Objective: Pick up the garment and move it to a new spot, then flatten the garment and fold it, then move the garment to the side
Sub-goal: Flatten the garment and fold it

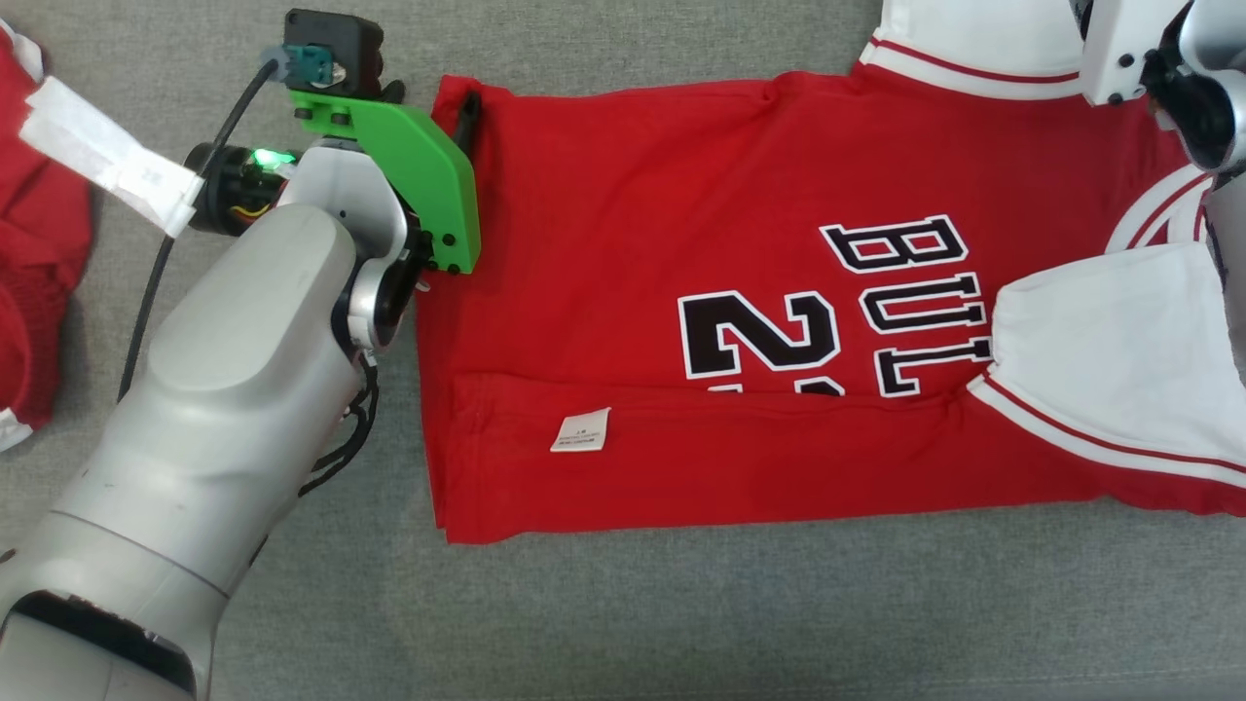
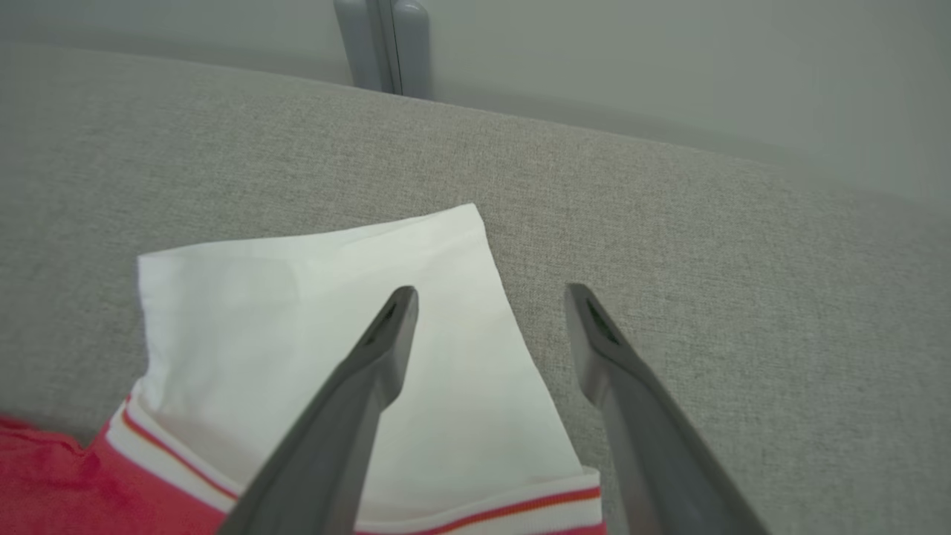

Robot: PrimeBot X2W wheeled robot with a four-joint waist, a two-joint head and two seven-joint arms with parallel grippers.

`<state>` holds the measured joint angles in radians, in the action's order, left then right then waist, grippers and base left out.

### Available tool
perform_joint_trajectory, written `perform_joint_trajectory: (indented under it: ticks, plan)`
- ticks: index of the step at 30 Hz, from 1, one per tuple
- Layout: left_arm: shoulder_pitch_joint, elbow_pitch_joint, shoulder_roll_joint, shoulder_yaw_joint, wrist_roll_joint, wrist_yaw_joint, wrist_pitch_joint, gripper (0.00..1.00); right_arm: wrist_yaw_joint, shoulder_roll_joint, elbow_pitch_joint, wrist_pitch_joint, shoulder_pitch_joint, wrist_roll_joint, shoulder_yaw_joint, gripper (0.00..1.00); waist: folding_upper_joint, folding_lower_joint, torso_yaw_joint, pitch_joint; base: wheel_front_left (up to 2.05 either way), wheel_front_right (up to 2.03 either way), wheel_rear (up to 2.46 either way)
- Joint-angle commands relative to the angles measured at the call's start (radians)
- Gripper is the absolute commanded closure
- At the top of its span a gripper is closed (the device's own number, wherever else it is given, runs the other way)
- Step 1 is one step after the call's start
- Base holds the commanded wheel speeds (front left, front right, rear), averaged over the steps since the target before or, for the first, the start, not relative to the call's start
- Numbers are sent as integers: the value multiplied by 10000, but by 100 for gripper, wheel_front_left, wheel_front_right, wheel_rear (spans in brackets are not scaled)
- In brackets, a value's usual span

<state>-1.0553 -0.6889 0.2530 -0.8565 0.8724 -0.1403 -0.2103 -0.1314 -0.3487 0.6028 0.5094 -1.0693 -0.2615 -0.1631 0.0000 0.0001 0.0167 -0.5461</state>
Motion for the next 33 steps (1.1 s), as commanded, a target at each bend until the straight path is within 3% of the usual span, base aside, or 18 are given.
perform_joint_trajectory:
  ticks: [1,15,16,18,19,27,33]
  plan:
    - [165,-175,-280,-286,-37,133,-205,100,15,-108,138,-27,-294,113,42,0,0,-1,192,-199,0,0,0]
    - [-63,151,-876,-580,-259,437,434,100,15,-674,1591,280,-1205,154,-139,0,0,-1,1186,-1068,0,0,0]
    - [-63,168,-887,-585,-276,436,465,100,9,-653,1718,392,-1159,48,-215,19,0,-1,1213,-1102,0,0,0]
    - [-74,183,-880,-590,-300,432,540,100,7,-658,1800,424,-1115,-104,-371,96,0,-1,1233,-1128,0,0,0]
    - [-84,184,-874,-570,-283,435,577,100,7,-693,1809,338,-1129,-181,-384,100,0,-1,1233,-1131,0,0,0]
    - [-182,184,-701,-100,-377,115,1665,100,16,-705,1607,-1331,-1357,-153,18,100,0,-1,1007,-738,0,0,0]
    - [-86,122,-630,112,-304,332,2539,100,16,-692,1397,-2075,-1077,-521,-101,100,0,-1,763,-170,0,0,0]
